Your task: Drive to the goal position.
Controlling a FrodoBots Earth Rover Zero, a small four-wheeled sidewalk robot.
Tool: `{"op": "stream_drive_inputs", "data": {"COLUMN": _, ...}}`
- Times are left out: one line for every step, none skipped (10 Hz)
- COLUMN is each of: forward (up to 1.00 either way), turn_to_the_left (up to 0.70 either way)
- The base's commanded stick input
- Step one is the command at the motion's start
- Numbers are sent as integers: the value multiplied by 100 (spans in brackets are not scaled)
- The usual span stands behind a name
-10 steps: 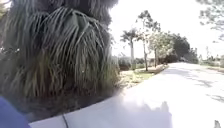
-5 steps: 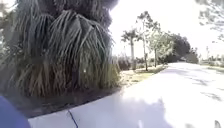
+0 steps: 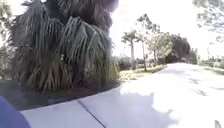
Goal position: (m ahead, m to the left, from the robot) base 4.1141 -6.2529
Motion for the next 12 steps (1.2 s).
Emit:
{"op": "stream_drive_inputs", "data": {"forward": 0, "turn_to_the_left": 0}}
{"op": "stream_drive_inputs", "data": {"forward": 0, "turn_to_the_left": 0}}
{"op": "stream_drive_inputs", "data": {"forward": 0, "turn_to_the_left": -17}}
{"op": "stream_drive_inputs", "data": {"forward": 0, "turn_to_the_left": -70}}
{"op": "stream_drive_inputs", "data": {"forward": 0, "turn_to_the_left": -70}}
{"op": "stream_drive_inputs", "data": {"forward": 0, "turn_to_the_left": -70}}
{"op": "stream_drive_inputs", "data": {"forward": 0, "turn_to_the_left": -70}}
{"op": "stream_drive_inputs", "data": {"forward": 0, "turn_to_the_left": -70}}
{"op": "stream_drive_inputs", "data": {"forward": 0, "turn_to_the_left": -70}}
{"op": "stream_drive_inputs", "data": {"forward": 0, "turn_to_the_left": -70}}
{"op": "stream_drive_inputs", "data": {"forward": 0, "turn_to_the_left": -70}}
{"op": "stream_drive_inputs", "data": {"forward": 0, "turn_to_the_left": -70}}
